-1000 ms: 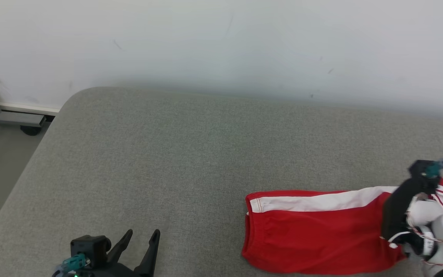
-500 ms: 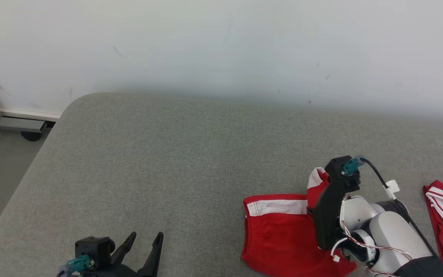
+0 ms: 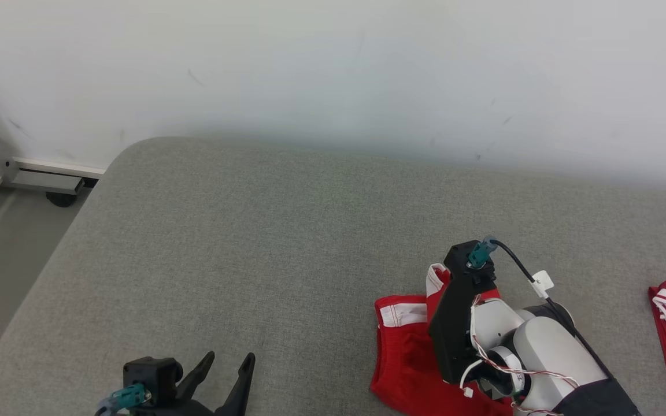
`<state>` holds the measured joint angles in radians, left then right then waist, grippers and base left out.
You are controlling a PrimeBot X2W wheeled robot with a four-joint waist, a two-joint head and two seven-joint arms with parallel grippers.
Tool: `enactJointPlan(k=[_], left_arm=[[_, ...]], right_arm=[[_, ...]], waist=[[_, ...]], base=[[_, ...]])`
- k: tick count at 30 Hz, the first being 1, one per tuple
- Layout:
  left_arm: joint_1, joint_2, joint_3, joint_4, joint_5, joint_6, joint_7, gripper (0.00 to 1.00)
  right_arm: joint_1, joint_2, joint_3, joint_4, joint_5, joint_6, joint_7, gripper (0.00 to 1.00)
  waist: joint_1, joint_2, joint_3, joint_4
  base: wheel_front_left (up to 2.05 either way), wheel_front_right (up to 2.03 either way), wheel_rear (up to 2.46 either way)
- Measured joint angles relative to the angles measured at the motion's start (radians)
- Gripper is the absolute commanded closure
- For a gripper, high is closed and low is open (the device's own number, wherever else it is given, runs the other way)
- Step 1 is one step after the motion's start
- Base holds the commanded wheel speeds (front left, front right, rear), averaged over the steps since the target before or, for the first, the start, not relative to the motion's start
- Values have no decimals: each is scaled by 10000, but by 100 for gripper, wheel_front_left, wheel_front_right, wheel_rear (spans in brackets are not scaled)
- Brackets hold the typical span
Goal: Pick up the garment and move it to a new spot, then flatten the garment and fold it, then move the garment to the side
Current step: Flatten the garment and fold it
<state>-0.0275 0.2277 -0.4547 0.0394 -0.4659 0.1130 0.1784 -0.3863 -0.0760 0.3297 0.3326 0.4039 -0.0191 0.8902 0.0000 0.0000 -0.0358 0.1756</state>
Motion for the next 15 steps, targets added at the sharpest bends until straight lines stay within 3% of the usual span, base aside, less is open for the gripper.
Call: enactJointPlan(k=[15], left_arm=[[-22, -61, -81, 2, 0, -6, 27, 0]], right_arm=[[-368, 130, 491, 834, 222, -437, -10, 100]], waist=[[1, 0, 69, 236]], base=[[0, 0, 0]])
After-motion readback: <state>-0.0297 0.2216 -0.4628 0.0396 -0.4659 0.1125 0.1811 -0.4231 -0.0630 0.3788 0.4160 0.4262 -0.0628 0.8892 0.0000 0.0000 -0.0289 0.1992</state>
